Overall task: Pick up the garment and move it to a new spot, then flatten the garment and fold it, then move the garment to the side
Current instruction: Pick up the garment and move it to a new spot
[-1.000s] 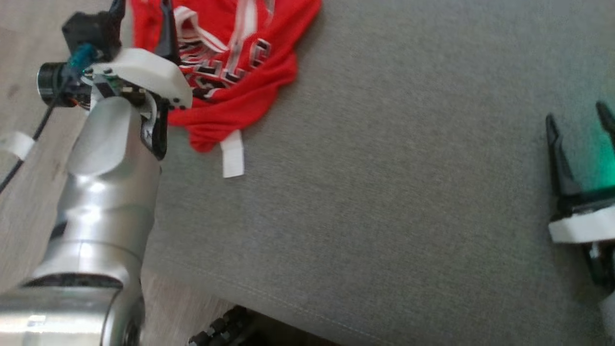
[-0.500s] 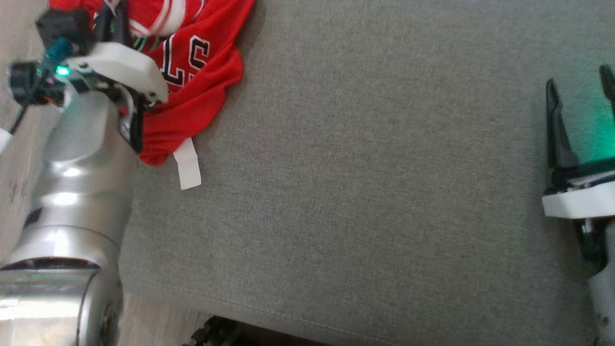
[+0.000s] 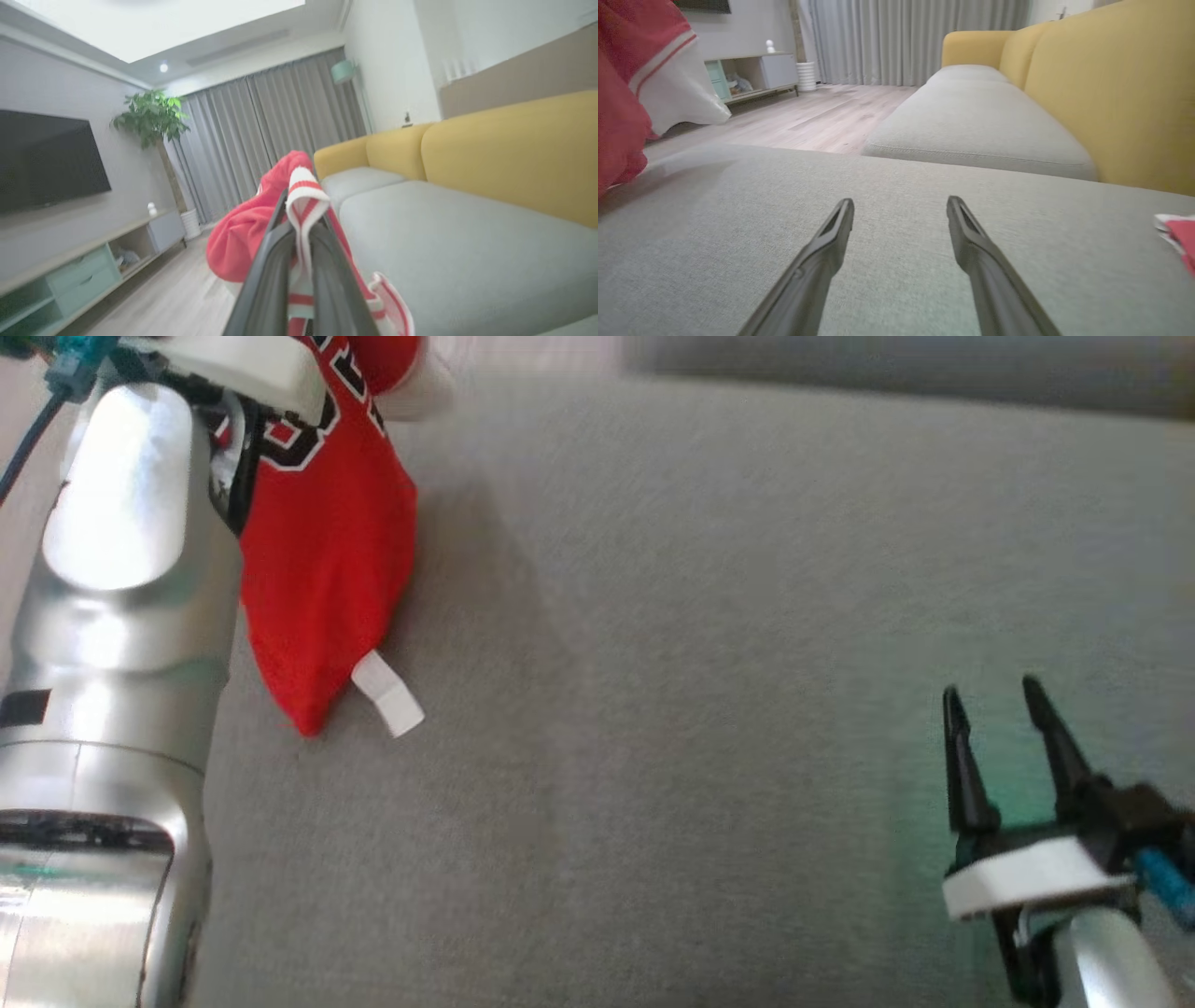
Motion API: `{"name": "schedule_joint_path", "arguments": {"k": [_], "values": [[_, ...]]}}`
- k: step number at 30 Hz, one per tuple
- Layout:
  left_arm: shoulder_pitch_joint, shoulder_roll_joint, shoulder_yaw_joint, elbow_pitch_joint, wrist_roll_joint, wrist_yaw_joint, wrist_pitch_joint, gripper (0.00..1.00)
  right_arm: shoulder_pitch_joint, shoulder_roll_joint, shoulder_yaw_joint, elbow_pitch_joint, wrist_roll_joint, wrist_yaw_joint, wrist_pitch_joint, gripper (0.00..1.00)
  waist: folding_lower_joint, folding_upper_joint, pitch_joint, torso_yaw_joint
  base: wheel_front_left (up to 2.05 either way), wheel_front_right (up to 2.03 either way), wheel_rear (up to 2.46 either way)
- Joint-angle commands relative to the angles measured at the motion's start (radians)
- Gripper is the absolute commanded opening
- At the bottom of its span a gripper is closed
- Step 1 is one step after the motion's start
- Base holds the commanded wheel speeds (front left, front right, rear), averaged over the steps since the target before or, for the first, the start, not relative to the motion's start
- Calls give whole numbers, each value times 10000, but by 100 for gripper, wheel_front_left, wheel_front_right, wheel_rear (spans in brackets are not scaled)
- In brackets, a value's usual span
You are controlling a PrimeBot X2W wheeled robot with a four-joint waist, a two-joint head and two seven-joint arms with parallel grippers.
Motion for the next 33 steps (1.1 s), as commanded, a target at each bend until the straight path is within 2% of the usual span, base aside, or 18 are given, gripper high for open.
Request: {"name": "schedule_joint_path", "arguments": {"k": [1, 8, 16, 19, 26, 27, 28, 31, 33], "values": [[-700, 478, 9, -454, 73, -60, -38, 0, 172, 73, 121, -297, 146, 65, 3, 100, 2, 0, -1592, -1354, 0, 0, 0], [-1253, 427, -446, -941, 7, -209, 318, 0, 666, 421, 49, -465, 219, 65, 3, 100, 2, 0, -2197, -2728, 0, 0, 0], [-1151, 282, -809, -1142, -403, -284, 763, 0, 500, 596, 282, -552, 306, 65, 3, 100, 2, 0, -2127, -4109, 0, 0, 0], [-842, 296, -988, -1023, -529, -297, 917, 0, 433, 621, 371, -581, 371, 65, 3, 100, 2, 0, -1925, -4506, 0, 0, 0], [427, 198, -1859, -427, -728, -317, 940, 0, 43, 636, 716, -623, 785, 65, 2, 100, 2, 0, -554, -5056, 0, 0, 0], [657, 150, -2006, -282, -857, -317, 804, 38, -43, 636, 796, -614, 838, 65, 2, 100, 2, 0, -372, -5105, 0, 0, 0], [865, 124, -2084, -111, -999, -318, 701, 100, -131, 637, 855, -635, 889, 65, 2, 100, 2, 0, -192, -5140, 0, 0, 0], [1412, 141, -2132, 297, -1122, -294, 298, 100, -334, 637, 954, -699, 948, 65, 2, 100, 2, 0, 133, -5139, 0, 0, 0], [1855, 61, -2012, 356, -1255, -97, 84, 100, -385, 638, 1014, -774, 937, 65, 2, 100, 2, 0, 214, -5018, 0, 0, 0]]}}
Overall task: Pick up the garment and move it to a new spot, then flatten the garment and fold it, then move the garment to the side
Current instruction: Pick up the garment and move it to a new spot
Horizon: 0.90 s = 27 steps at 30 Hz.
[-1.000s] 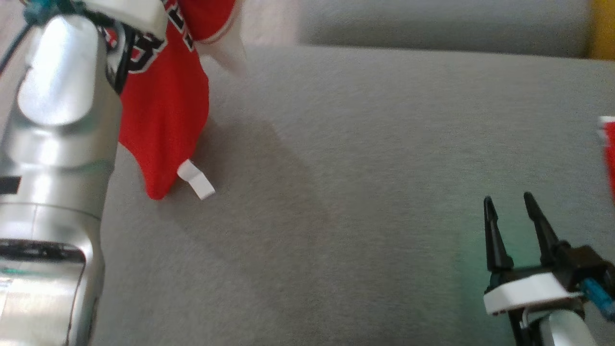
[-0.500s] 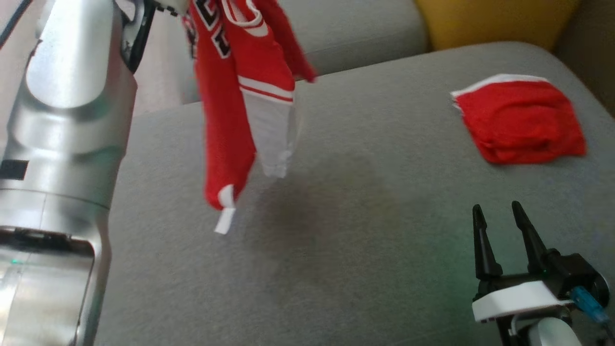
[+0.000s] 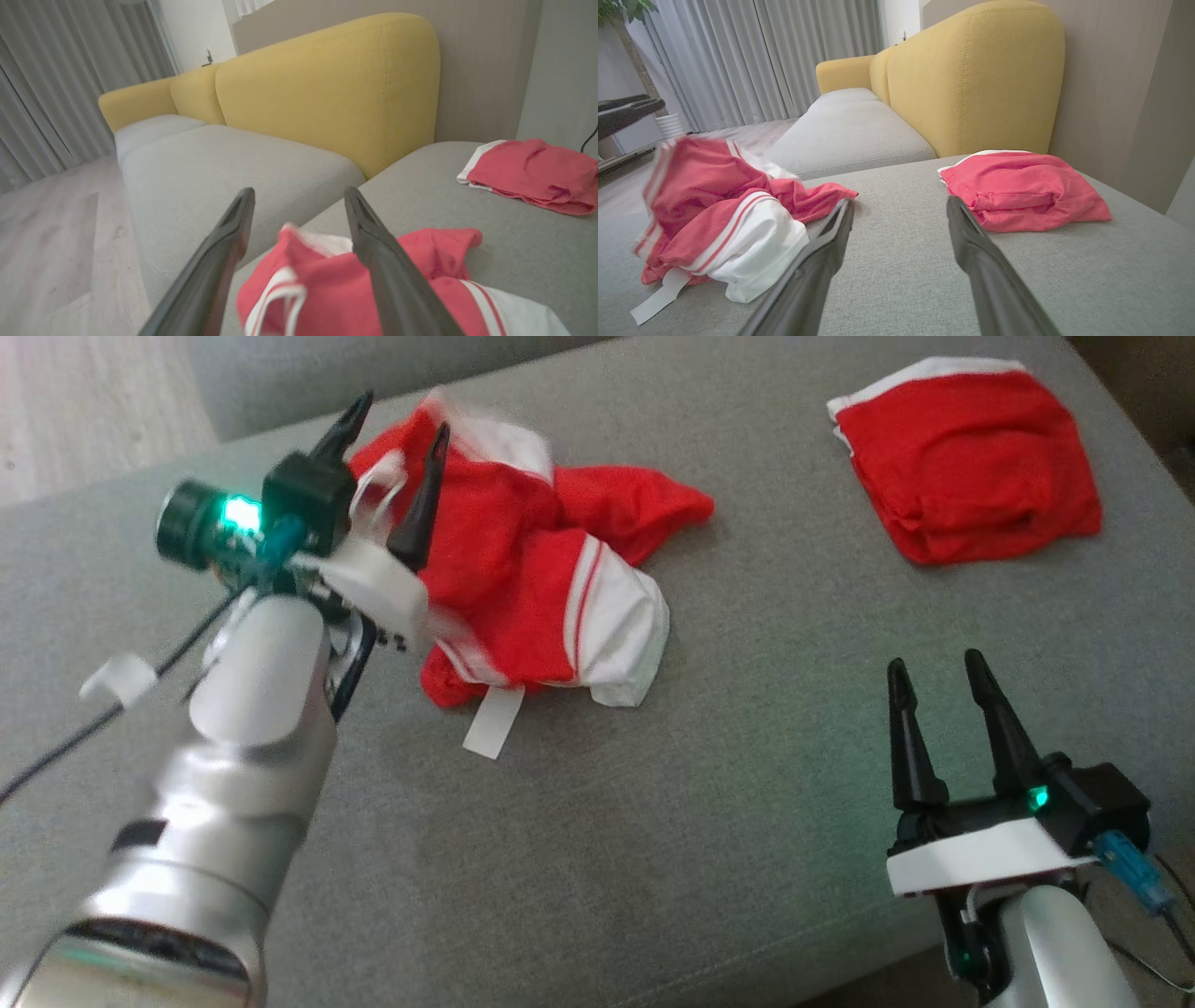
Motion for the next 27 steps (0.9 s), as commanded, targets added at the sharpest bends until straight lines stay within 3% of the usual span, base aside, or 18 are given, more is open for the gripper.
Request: {"name": "schedule_joint_path", "arguments": {"k": [1, 5, 6, 11, 18, 27], "values": [[-124, 233, 420, -379, -132, 290, -204, 100, -199, -41, 294, -373, -22, 65, -30, 100, -3, 0, 193, 112, 0, 0, 0], [1501, -6, 915, -1714, -349, 1063, -266, 100, 6, -40, 223, -436, -8, 65, -30, 100, -3, 0, -138, 693, 0, 0, 0], [1501, -6, 915, -1714, -349, 1063, -266, 100, 6, -40, 223, -436, -8, 65, -30, 100, -3, 0, -138, 693, 0, 0, 0], [4470, -396, 1629, -4028, -538, 1826, -270, 100, 470, -40, 39, -242, -164, 65, -30, 100, -3, 0, -893, 1698, 0, 0, 0], [8051, -693, 2077, -6347, -606, 2087, -272, 100, 1229, -40, -258, -74, -312, 65, -30, 100, -3, 0, -1825, 3002, 0, 0, 0], [10380, -715, 2238, -7926, -211, 2989, -273, 100, 2406, -40, -574, -118, -93, 65, -30, 100, -3, 0, -2665, 3700, 0, 0, 0]]}}
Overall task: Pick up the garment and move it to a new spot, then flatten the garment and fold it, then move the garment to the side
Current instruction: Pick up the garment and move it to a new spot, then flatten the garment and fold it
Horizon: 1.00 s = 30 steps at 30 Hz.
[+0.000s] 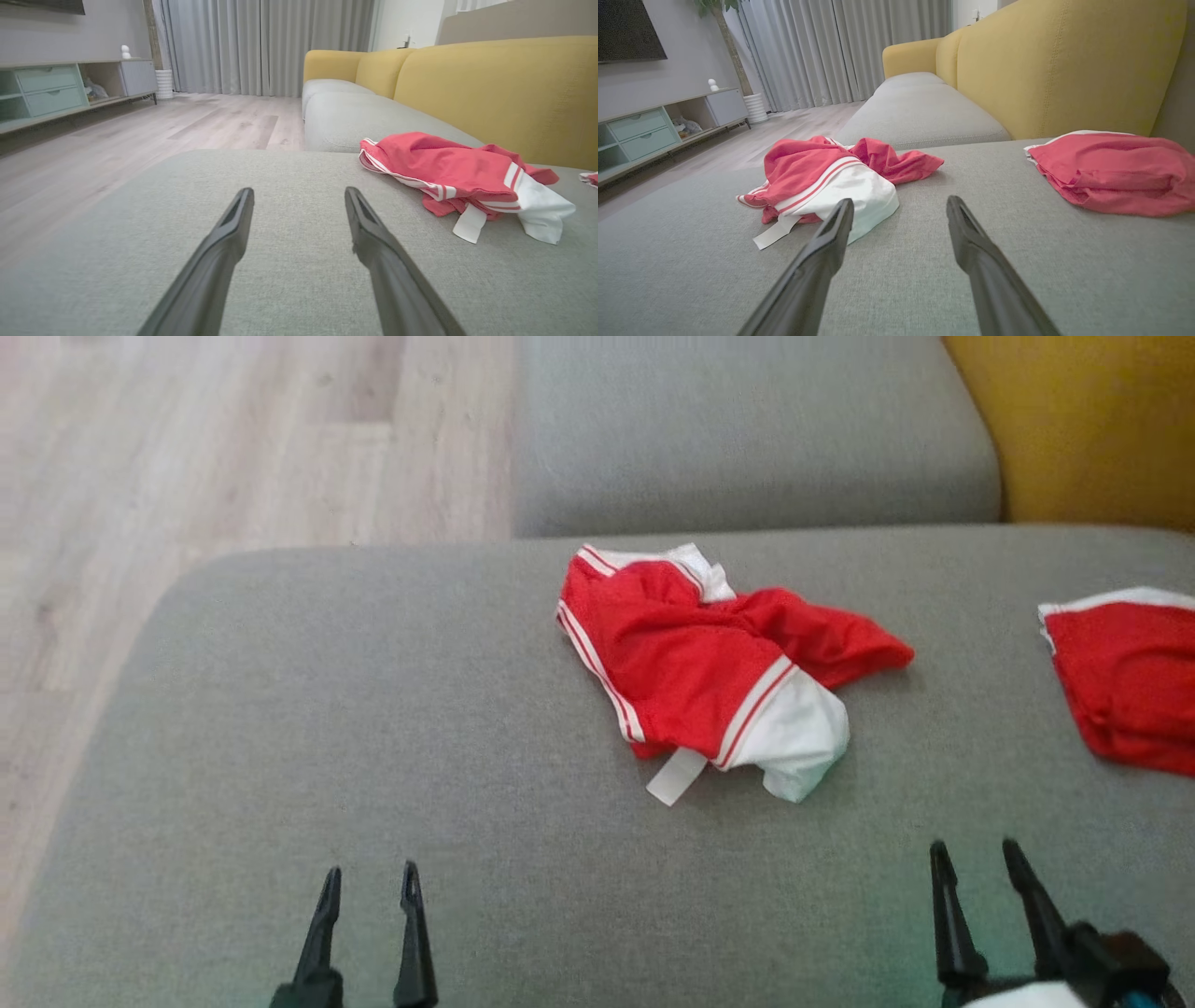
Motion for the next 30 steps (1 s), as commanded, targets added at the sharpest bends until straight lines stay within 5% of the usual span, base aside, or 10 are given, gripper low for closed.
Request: {"name": "schedule_joint_path", "arguments": {"k": [1, 30], "values": [[-180, -27, 433, -518, 125, 151, -94, 100, -107, -57, 176, -313, 91, 65, -38, 100, 1, -1, -379, 328, 0, 0, 0], [-42, -29, 511, -190, 640, 6, -95, 100, 11, -57, 626, -369, -52, 65, -38, 100, 1, -1, -326, 58, 0, 0, 0]]}}
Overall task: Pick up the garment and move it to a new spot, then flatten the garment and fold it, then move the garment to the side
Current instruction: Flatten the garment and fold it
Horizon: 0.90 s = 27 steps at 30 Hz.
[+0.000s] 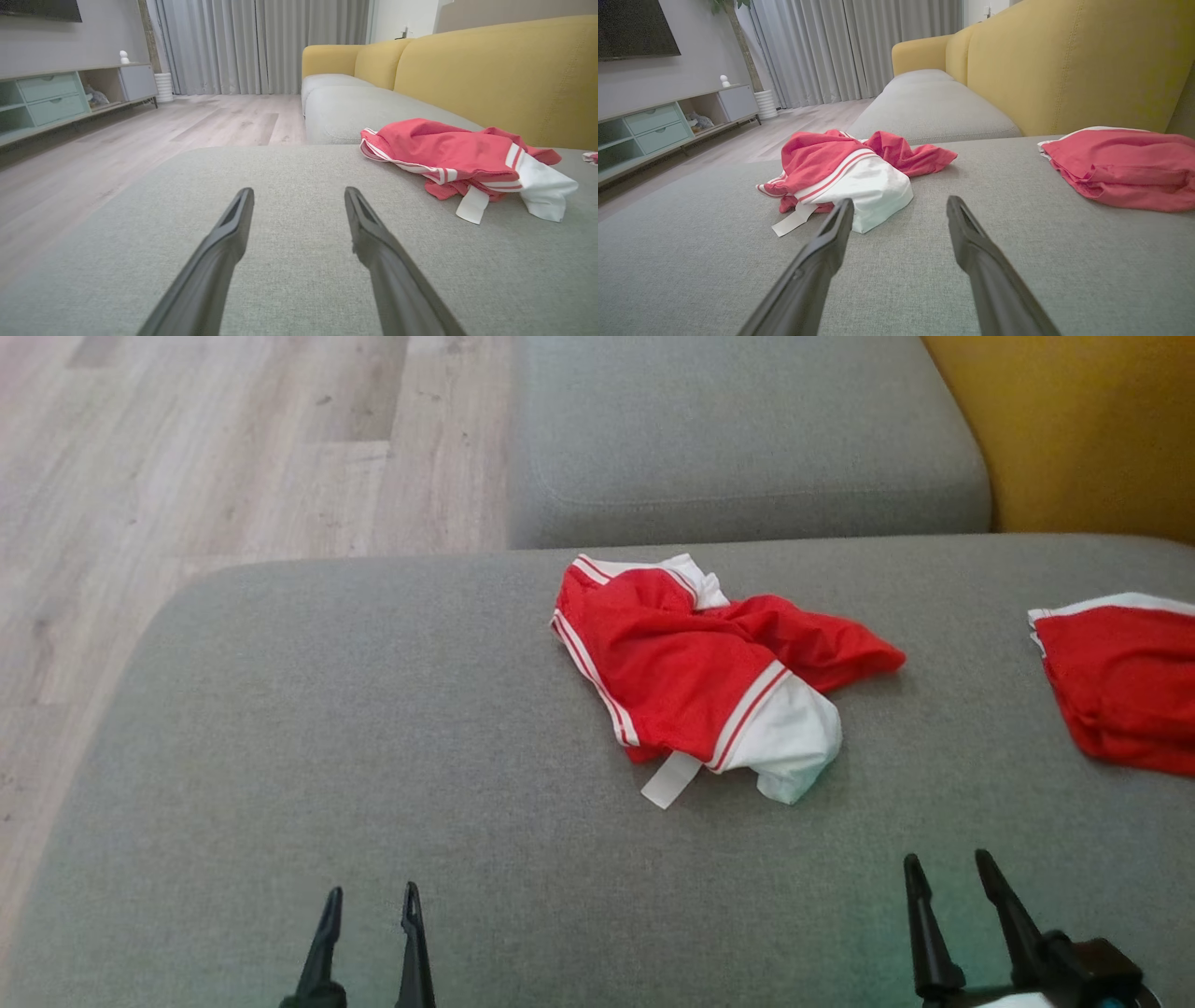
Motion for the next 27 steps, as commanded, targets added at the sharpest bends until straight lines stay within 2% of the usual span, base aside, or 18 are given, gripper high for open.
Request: {"name": "schedule_joint_path", "arguments": {"k": [1, 3, 4, 7, 15, 21, 27], "values": [[-535, -41, 214, -209, -205, -66, -95, 100, -420, -72, 289, -357, -73, 65, -38, 100, 1, 0, 125, -102, 0, 0, 0], [-726, -41, 48, 12, -776, -154, -95, 100, -483, -72, 386, -378, -93, 65, -38, 100, 1, 0, 295, -271, 0, 0, 0], [-1045, -41, -106, 185, -1497, -180, -95, 100, -564, -72, 464, -420, -131, 65, -38, 100, 1, 0, 522, -507, 0, 0, 0], [-1712, -41, -555, 518, -2239, -301, -95, 100, -704, -72, 544, -482, -226, 65, -38, 100, 1, 0, 886, -899, 0, 0, 0], [-4055, -41, -2139, 2212, -4936, -959, -95, 100, -1346, -72, 1068, -611, -433, 65, -38, 100, 1, 0, 2029, -2190, 0, 0, 0], [-5418, -41, -2830, 3316, -6331, -1112, -95, 100, -1728, -115, 1490, -655, -556, 65, -38, 100, 1, 0, 2525, -3019, 0, 0, 0], [-6131, -41, -3233, 4231, -7659, -1289, -95, 100, -1817, -194, 1586, -654, -515, 65, -38, 100, 1, 0, 2729, -3476, 0, 0, 0]]}}
